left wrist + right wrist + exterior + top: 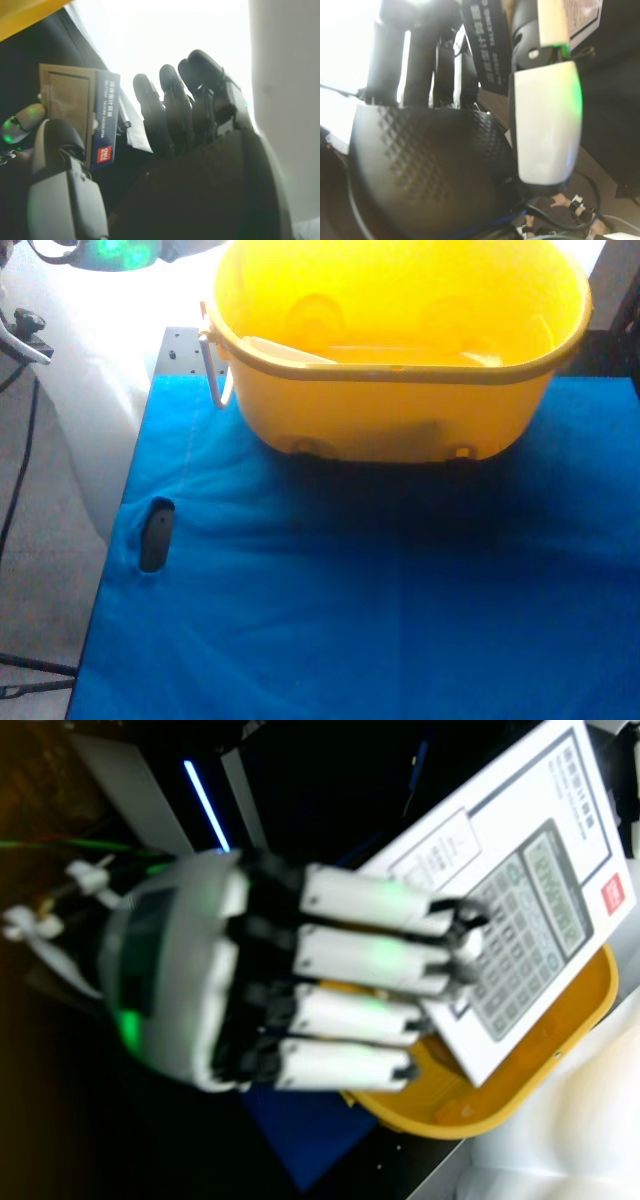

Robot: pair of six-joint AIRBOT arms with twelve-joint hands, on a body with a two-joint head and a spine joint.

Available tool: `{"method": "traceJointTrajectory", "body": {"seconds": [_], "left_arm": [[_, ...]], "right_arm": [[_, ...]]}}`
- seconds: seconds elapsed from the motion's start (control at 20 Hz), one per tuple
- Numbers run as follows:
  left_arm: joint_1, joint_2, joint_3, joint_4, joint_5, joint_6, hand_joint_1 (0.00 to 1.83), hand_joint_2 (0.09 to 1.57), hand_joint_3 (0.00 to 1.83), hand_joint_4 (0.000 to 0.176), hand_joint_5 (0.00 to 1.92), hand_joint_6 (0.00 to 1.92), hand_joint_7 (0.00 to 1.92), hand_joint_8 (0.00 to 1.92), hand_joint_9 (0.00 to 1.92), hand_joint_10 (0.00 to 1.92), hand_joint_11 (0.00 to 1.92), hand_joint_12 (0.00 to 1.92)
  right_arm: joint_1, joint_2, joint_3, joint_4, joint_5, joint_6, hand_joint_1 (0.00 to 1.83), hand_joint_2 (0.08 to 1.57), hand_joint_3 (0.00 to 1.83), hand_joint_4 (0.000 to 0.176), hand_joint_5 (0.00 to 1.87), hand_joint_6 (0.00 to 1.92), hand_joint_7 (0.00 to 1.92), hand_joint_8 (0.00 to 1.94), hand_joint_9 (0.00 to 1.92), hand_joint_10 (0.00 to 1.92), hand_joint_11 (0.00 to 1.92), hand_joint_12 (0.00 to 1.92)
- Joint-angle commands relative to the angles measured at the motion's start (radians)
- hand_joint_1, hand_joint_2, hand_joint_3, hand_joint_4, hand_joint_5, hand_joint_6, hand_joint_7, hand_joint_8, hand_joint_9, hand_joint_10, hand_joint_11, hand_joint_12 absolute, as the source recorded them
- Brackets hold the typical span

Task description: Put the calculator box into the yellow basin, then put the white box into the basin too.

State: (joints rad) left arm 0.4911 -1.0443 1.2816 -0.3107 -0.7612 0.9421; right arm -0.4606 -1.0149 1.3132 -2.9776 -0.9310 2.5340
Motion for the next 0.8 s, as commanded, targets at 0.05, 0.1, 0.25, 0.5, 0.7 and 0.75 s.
{"method": "traceJointTrajectory", "body": {"seconds": [0.05,0.1,0.25,0.5,0.7,0.75], "left_arm": [[-0.009,0.005,-0.014,0.021,-0.136,-0.007,0.72,0.94,0.0,0.0,0.73,0.04,0.46,0.01,0.06,0.8,0.0,1.65],[-0.009,0.011,-0.02,0.023,-0.142,-0.007,0.68,0.93,0.0,0.018,0.73,0.04,0.47,0.01,0.09,0.78,0.0,1.62],[-0.009,0.03,-0.038,0.025,-0.16,-0.007,0.63,0.91,0.0,0.034,0.72,0.04,0.49,0.01,0.11,0.78,0.0,1.68],[-0.009,0.03,-0.04,0.025,-0.164,-0.008,0.65,0.93,0.0,0.021,0.72,0.04,0.5,0.01,0.14,0.72,0.0,1.62],[-0.005,0.039,-0.046,0.022,-0.177,-0.013,0.66,0.93,0.0,0.025,0.73,0.04,0.5,0.0,0.15,0.67,0.0,1.57],[-0.005,0.041,-0.047,0.022,-0.179,-0.013,0.65,0.94,0.0,0.031,0.72,0.03,0.51,0.01,0.17,0.68,0.0,1.57]], "right_arm": [[0.019,-0.01,0.02,-0.034,-0.081,0.005,1.17,1.11,0.0,0.0,0.98,1.01,1.0,1.43,1.0,1.67,0.96,1.92],[0.019,-0.018,0.026,-0.034,-0.06,0.005,1.33,1.16,0.02,0.0,0.74,1.21,0.86,1.27,0.94,1.44,1.02,1.73],[0.019,-0.05,0.048,-0.034,-0.023,0.005,1.28,1.14,0.0,0.0,0.83,1.15,1.03,1.02,1.1,1.16,1.04,1.42],[0.018,-0.074,0.06,-0.034,0.008,0.005,1.39,1.07,0.0,0.0,0.96,1.02,1.07,0.74,1.11,1.0,1.09,1.27],[0.018,-0.074,0.06,-0.034,0.008,0.005,1.01,0.94,0.0,0.0,0.51,0.28,0.54,0.27,0.37,0.62,0.11,1.57],[0.018,-0.073,0.06,-0.034,0.008,0.005,0.88,0.83,0.0,0.0,0.31,0.05,0.17,0.03,0.03,0.18,0.0,0.86]]}}
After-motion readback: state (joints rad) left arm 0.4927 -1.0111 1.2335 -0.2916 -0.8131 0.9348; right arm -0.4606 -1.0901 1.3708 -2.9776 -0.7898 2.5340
